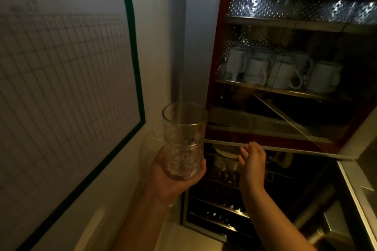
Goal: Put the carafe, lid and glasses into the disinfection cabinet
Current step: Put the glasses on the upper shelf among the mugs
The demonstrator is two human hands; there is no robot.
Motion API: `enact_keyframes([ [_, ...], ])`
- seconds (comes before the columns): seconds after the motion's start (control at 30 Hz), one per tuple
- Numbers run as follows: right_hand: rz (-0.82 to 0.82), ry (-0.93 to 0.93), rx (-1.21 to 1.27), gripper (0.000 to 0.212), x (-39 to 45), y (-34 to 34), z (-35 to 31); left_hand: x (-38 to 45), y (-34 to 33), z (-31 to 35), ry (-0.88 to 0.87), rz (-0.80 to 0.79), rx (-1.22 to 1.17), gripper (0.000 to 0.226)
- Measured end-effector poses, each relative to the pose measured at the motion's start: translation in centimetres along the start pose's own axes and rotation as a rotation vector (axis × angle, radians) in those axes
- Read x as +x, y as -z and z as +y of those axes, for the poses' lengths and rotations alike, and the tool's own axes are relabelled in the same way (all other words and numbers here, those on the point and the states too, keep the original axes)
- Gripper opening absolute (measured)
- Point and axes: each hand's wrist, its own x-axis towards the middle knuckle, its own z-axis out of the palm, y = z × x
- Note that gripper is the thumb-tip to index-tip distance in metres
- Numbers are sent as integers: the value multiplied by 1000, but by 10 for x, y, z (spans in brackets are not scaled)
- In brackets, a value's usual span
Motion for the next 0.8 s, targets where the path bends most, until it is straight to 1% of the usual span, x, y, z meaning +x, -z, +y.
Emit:
enact_keyframes([
  [0.03,-30,152,-84,29,-7,-6,-10,-1,0,-1,-5,8,-10,56],
  [0.07,-96,327,-173,29,-13,-14,-23,-2,-1,-2,-10,17,-16,57],
  [0.13,-274,721,-406,36,-20,-35,-53,-5,-3,-3,-23,31,-26,57],
  [0.23,-448,1404,-888,45,-14,-81,-101,-8,-2,-4,-36,39,-29,55],
  [0.27,-502,1587,-1051,49,-11,-96,-114,-9,-2,-4,-35,38,-40,55],
  [0.33,-604,1798,-1400,57,-7,-123,-133,-9,-1,-5,-30,31,-49,54],
  [0.37,-626,1873,-1587,58,-4,-135,-139,-9,-1,-5,-30,30,-49,54],
  [0.43,-591,2021,-1920,55,2,-154,-143,-8,-1,-5,-36,38,-42,52],
  [0.47,-561,2049,-2042,54,5,-160,-144,-8,-1,-5,-38,38,-38,51],
  [0.5,-540,2034,-2121,53,9,-165,-146,-8,-1,-4,-39,34,-34,50],
  [0.6,-519,1951,-2174,49,17,-170,-151,-7,-3,-2,-44,3,-13,45],
  [0.8,-519,2014,-2108,49,21,-165,-147,-5,-7,3,-29,-31,-71,53],
])
